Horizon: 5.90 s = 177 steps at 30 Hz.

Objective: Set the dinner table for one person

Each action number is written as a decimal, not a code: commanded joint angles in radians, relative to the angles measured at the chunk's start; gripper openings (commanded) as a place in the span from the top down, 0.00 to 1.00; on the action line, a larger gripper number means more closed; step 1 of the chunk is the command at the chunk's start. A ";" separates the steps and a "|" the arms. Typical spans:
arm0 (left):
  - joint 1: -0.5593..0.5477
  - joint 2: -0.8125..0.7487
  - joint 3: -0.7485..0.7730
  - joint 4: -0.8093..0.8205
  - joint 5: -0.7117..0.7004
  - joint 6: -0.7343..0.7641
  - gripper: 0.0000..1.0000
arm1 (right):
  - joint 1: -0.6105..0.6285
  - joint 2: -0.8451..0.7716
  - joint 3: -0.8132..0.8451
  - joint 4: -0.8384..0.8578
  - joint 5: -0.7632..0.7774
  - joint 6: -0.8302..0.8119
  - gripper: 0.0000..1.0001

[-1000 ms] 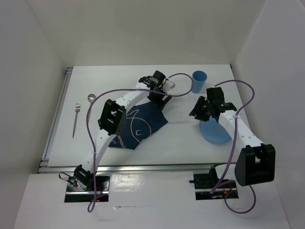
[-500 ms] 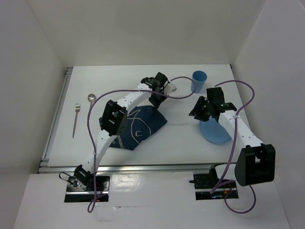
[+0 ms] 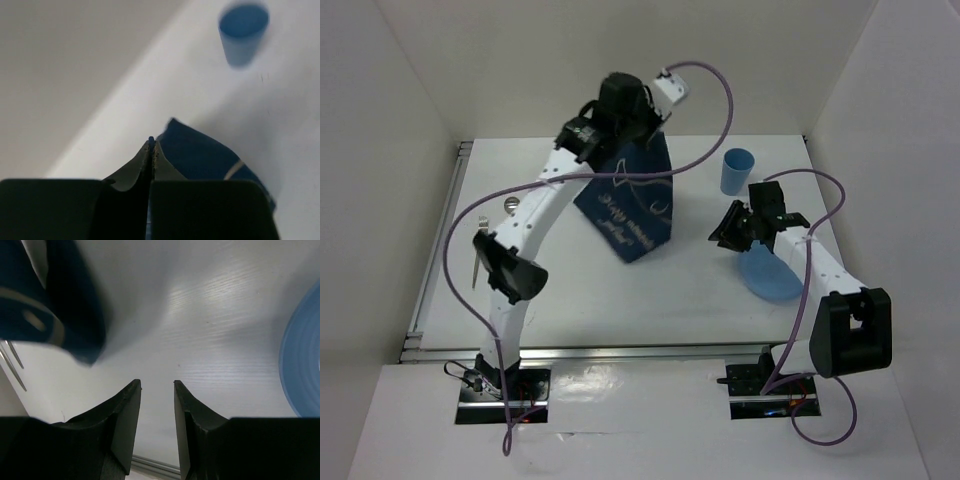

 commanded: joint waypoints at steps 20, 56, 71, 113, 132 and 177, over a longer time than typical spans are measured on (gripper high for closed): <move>0.092 -0.382 -1.243 -0.122 0.317 -0.026 1.00 | 0.162 -0.019 0.040 0.033 0.198 0.036 0.31; 0.514 -0.361 -1.267 -0.224 0.365 0.104 1.00 | 0.510 0.056 0.262 -0.355 0.374 0.134 0.08; 0.542 -0.353 -1.227 -0.244 0.394 0.085 1.00 | 0.367 1.010 1.196 -0.185 0.345 -0.302 0.11; 0.657 -0.368 -0.625 -0.073 0.293 -0.091 1.00 | 0.255 0.412 0.757 0.474 0.208 -0.417 1.00; 0.694 -0.632 -1.264 -0.251 0.508 0.416 0.64 | 0.300 -0.263 -0.186 0.196 0.420 -0.041 0.11; 0.642 -0.520 -1.265 -0.144 0.265 0.034 0.61 | 0.131 -0.155 -0.129 -0.051 0.341 0.254 0.29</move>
